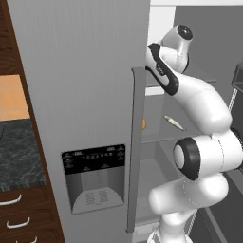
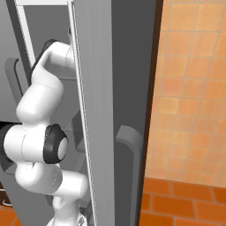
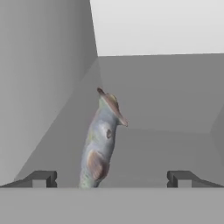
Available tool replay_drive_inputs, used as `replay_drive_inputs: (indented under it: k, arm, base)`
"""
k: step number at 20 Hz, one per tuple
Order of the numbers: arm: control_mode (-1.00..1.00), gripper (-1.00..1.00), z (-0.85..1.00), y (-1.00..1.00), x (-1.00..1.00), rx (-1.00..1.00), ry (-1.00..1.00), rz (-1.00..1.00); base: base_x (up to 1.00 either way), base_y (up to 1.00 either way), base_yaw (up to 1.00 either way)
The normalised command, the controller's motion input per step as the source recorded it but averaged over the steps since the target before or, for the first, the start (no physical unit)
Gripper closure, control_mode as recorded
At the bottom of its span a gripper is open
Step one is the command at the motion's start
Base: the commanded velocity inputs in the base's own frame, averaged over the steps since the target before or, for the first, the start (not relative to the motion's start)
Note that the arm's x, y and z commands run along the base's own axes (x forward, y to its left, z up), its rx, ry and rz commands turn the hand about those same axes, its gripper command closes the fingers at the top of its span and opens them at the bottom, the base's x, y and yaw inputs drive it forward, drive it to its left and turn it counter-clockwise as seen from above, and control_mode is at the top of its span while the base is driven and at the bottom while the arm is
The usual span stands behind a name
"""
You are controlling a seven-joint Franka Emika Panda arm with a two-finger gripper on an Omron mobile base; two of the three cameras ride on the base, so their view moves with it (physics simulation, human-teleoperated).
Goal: Place one potato and one fish in each tupperware on the nearby counter, to pack two identical lunches.
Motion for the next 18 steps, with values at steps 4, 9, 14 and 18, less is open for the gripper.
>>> replay_drive_inputs:
  k: [4, 9, 14, 18]
  arm:
    - [-1.0, -1.0, -0.18, 0.21, 0.95, 0.0, 0.0, 0.01]
    - [-1.0, -1.0, -0.31, 0.04, 0.66, 0.0, 0.01, 0.0]
    - [-1.0, -1.0, -0.19, -0.15, 0.0, 0.0, 0.02, 0.0]
    - [-1.0, -1.0, -0.44, 0.0, -0.18, 0.0, 0.04, 0.0]
  base:
    - [0.0, 0.0, 0.0]
    - [0.0, 0.0, 0.0]
    - [0.0, 0.0, 0.0]
    - [0.0, 0.0, 0.0]
